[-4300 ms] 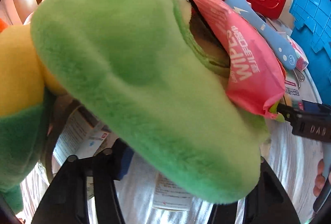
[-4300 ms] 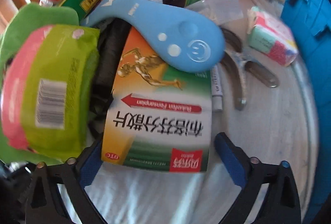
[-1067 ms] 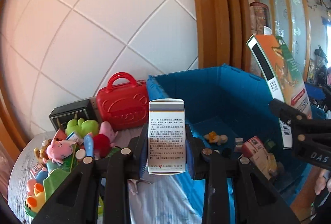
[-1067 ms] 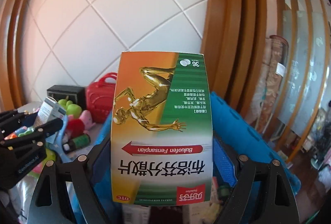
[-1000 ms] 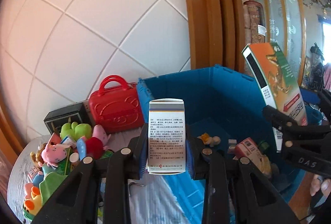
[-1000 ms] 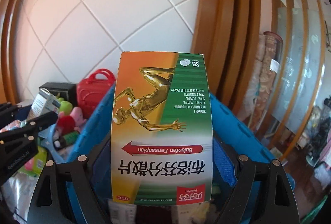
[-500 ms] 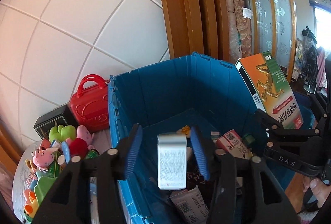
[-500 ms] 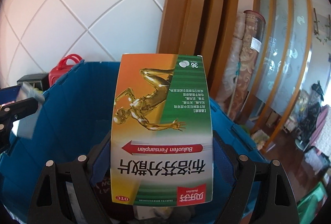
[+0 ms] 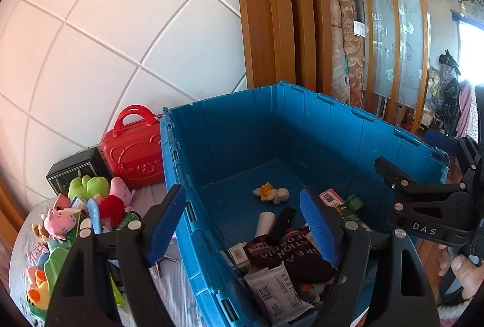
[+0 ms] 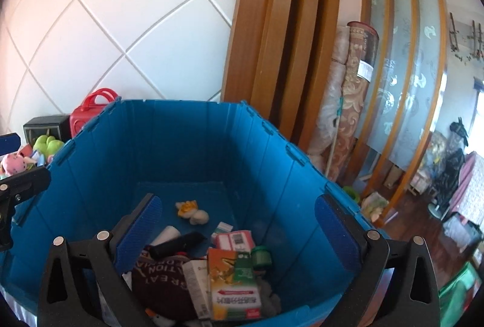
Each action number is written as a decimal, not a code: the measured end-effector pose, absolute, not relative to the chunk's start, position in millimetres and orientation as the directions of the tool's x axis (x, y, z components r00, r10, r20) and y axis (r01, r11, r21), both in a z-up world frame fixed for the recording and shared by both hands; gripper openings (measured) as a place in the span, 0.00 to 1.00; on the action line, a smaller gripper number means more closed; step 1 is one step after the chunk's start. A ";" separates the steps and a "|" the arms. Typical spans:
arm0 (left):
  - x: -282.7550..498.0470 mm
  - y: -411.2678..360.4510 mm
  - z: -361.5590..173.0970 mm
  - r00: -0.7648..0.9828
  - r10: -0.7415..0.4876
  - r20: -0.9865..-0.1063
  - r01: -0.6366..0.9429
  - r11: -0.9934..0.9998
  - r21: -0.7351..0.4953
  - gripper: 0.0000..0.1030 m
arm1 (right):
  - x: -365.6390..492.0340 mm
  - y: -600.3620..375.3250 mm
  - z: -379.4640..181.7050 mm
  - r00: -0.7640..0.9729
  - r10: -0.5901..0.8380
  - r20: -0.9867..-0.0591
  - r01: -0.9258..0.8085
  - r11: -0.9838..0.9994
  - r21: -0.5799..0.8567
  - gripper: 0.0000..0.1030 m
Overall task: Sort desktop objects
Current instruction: 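Withdraw both grippers from the crate back toward the pile, then move both grippers to the yellow duck plush in the green frog hood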
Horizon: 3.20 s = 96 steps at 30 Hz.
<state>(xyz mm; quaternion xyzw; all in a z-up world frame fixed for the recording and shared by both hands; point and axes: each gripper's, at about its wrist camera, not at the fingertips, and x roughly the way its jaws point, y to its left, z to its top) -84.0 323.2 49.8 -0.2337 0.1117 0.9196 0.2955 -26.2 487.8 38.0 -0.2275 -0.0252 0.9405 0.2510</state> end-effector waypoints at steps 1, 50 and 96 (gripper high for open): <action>-82.8 318.4 50.6 -0.716 0.494 -0.494 -0.595 -0.802 0.060 0.75 | -23.9 485.3 38.3 -0.771 0.483 -0.414 -0.461 -0.873 -0.159 1.00; -154.4 -167.0 -103.7 -0.676 -0.098 -0.730 0.151 -0.988 -0.008 0.75 | -181.8 95.9 -72.6 -0.726 -0.061 -0.685 0.192 -0.974 -0.118 1.00; -216.3 -253.2 -179.5 -0.574 -0.024 -0.819 -0.012 -0.999 0.038 0.78 | -279.2 -137.8 -177.3 -0.405 -0.326 -0.854 0.499 -0.862 0.092 0.53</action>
